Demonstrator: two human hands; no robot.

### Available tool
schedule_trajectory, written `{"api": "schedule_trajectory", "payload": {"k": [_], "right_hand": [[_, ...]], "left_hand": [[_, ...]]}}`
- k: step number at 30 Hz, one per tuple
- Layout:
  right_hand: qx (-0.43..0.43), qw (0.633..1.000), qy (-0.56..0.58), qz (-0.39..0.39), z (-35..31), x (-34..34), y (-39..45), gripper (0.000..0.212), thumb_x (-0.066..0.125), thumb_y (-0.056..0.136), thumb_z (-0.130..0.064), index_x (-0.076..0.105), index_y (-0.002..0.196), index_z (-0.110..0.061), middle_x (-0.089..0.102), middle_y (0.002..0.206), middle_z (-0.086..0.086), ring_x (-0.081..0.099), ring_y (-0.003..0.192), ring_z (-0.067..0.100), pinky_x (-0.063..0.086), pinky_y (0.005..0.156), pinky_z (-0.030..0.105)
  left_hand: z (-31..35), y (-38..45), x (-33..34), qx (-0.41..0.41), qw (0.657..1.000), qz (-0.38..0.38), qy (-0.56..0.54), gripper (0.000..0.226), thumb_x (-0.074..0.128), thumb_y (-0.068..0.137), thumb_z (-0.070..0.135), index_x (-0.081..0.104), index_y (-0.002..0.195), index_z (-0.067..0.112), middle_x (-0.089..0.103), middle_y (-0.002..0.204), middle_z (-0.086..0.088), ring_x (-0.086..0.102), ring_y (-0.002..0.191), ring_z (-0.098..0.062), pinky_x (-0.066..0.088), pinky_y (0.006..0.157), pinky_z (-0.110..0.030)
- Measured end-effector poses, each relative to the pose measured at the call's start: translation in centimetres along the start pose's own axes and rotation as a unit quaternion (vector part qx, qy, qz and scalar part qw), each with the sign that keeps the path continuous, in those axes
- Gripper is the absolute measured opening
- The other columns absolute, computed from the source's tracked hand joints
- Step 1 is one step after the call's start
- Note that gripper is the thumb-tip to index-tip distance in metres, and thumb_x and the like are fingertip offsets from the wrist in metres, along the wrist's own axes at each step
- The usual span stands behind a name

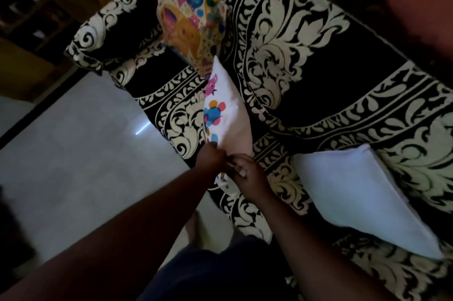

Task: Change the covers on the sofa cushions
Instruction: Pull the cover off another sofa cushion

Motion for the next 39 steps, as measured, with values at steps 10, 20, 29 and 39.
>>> {"api": "schedule_trajectory", "payload": {"k": [10, 20, 29, 39], "right_hand": [[0.198, 0.974, -0.093, 0.064, 3.0, 4.1, -5.2, 0.035, 0.055, 0.097, -0.048, 0.064, 0.125, -0.029, 0.071, 0.113, -0.005, 0.067, 0.103, 0.018, 0.055, 0.085, 0.038], [0.247, 0.938, -0.242, 0.028, 0.7, 7.3, -0.9, 0.027, 0.061, 0.088, -0.049, 0.072, 0.097, -0.026, 0.074, 0.088, 0.000, 0.069, 0.082, 0.028, 0.056, 0.069, 0.037], [0.100, 0.918, -0.383, -0.005, -1.0, 9.0, -0.8, 0.015, 0.061, 0.092, -0.019, 0.073, 0.098, -0.025, 0.073, 0.097, -0.003, 0.066, 0.093, 0.023, 0.053, 0.076, 0.035], [-0.044, 0.933, -0.356, -0.009, -4.3, 8.5, 1.2, 0.027, 0.047, 0.093, -0.032, 0.070, 0.093, -0.017, 0.070, 0.091, 0.000, 0.062, 0.089, 0.027, 0.051, 0.076, 0.041]], "left_hand": [[-5.4, -1.4, -1.7, -0.029, 0.976, -0.034, -0.212, 0.020, 0.054, 0.090, -0.008, 0.068, 0.091, 0.007, 0.066, 0.089, -0.019, 0.066, 0.079, -0.033, 0.059, 0.074, -0.049], [-8.0, 0.7, -4.1, -0.067, 0.960, -0.042, -0.267, 0.033, 0.058, 0.071, 0.007, 0.070, 0.102, 0.003, 0.069, 0.100, -0.034, 0.067, 0.089, -0.056, 0.052, 0.074, -0.074], [-10.5, -1.4, -5.8, 0.026, 0.953, -0.066, -0.294, 0.034, 0.063, 0.098, 0.036, 0.060, 0.120, 0.011, 0.071, 0.110, -0.013, 0.071, 0.096, -0.029, 0.062, 0.076, -0.044], [-11.1, -2.3, -8.3, 0.191, 0.976, 0.063, 0.086, 0.019, 0.065, 0.095, 0.027, 0.074, 0.101, 0.011, 0.073, 0.096, -0.010, 0.069, 0.089, -0.030, 0.049, 0.070, -0.032]]}}
Point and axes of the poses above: each hand's wrist, its own y-axis towards the middle knuckle, its own x-axis out of the palm, z = x × y, the point moved 1 cm from there along y, towards the middle knuckle
